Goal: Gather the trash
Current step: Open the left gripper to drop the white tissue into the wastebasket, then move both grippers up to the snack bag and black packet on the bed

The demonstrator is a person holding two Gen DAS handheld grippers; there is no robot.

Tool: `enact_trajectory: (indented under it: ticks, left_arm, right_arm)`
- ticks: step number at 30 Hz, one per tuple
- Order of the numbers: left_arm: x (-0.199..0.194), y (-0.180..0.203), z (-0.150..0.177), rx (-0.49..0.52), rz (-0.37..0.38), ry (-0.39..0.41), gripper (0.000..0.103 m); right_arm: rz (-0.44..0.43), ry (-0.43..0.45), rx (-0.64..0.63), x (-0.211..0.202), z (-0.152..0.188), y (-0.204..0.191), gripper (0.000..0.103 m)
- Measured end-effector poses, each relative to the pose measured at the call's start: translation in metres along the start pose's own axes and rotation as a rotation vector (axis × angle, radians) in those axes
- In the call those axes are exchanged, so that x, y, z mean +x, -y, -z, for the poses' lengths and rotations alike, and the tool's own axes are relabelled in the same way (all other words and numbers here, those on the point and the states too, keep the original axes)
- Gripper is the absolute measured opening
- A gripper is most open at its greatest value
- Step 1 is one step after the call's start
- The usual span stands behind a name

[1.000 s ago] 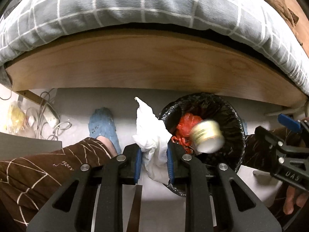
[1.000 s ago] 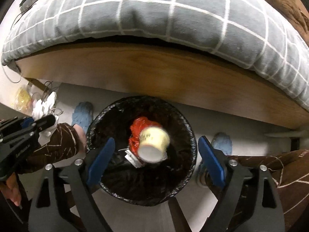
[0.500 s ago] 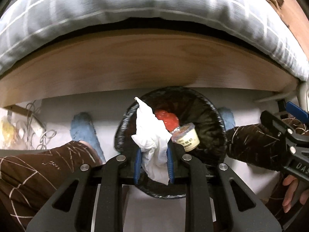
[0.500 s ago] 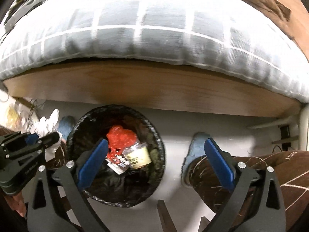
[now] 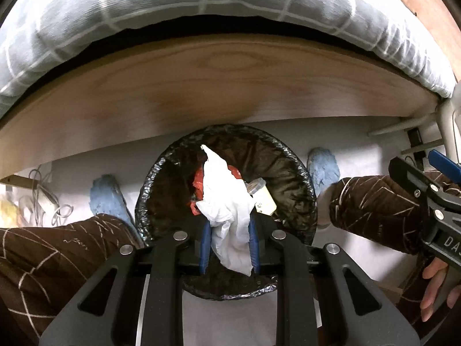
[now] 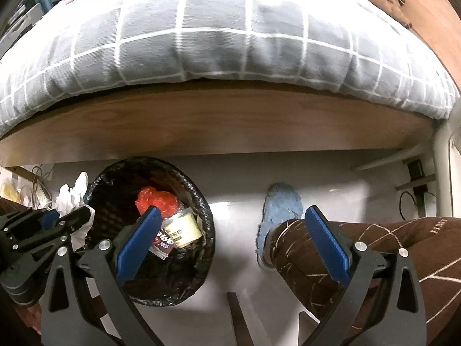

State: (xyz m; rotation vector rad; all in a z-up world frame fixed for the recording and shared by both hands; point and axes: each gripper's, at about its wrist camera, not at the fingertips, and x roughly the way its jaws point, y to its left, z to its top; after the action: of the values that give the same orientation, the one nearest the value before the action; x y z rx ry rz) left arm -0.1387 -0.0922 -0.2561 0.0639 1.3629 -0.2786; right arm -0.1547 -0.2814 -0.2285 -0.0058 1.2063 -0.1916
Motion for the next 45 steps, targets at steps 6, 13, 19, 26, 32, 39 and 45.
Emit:
enact_trajectory:
  ticks: [6,13,19,26,32,39,45]
  left_arm:
    - [0.005,0.004,0.000,0.011,-0.019,-0.004,0.038]
    - [0.004,0.002,0.000,0.001,-0.040,0.012,0.068]
    - [-0.002,-0.003,-0.003,-0.009,-0.057,0.031,0.082]
    - [-0.028,-0.015,-0.011,-0.031,-0.087,0.097,0.092]
    - [-0.062,-0.027,-0.022,-0.064,-0.095,0.149,0.094]
    - [-0.096,-0.040,-0.037,-0.050,-0.118,0.200,0.095]
    - [-0.114,-0.056,-0.055,-0.088,-0.117,0.229,0.096]
  right_arm:
    - [-0.004,0.002,0.014,0.001,0.001,0.003,0.096]
    - [-0.016,0.005,0.010,0.002,0.001,0.000,0.096]
    - [-0.030,0.016,0.010,0.002,-0.002,-0.004,0.096]
    - [-0.045,0.063,0.023,-0.013,-0.011,-0.006,0.096]
    - [-0.045,0.140,-0.008,-0.042,-0.029,-0.015,0.096]
    - [-0.060,0.202,-0.084,-0.070,-0.050,-0.032,0.096]
    - [-0.078,0.240,-0.097,-0.088,-0.077,-0.034,0.096]
